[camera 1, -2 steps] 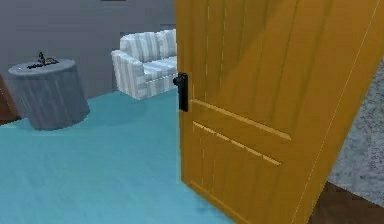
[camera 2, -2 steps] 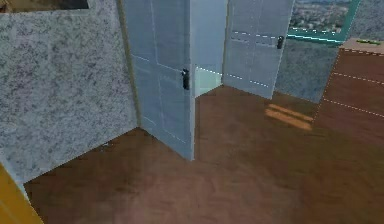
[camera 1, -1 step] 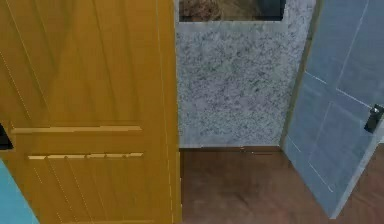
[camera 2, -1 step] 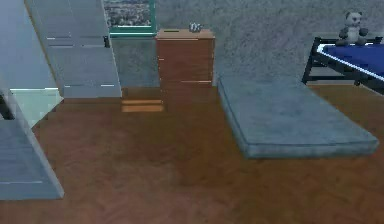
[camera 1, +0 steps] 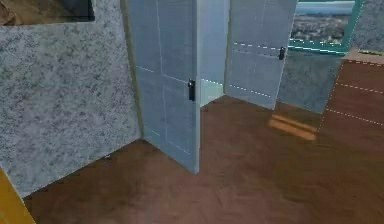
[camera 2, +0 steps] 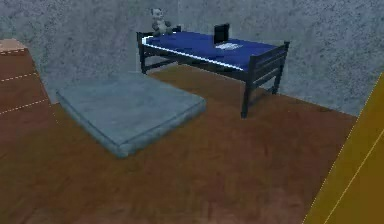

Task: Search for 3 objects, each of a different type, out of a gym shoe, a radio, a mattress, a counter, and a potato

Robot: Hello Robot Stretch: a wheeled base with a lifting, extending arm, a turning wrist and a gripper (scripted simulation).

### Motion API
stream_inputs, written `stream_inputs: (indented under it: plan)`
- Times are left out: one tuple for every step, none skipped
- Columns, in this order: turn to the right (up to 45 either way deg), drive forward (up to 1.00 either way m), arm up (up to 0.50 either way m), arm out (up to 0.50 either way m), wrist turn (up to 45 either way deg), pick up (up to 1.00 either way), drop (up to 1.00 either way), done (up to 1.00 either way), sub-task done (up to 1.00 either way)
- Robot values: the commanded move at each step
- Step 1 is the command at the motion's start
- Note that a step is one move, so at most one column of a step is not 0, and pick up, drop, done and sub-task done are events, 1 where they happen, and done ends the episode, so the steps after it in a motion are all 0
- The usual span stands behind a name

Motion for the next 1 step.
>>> stream_inputs:
  plan:
    - [45.0,0.00,0.00,0.00,0.0,0.00,0.00,0.00,0.00]
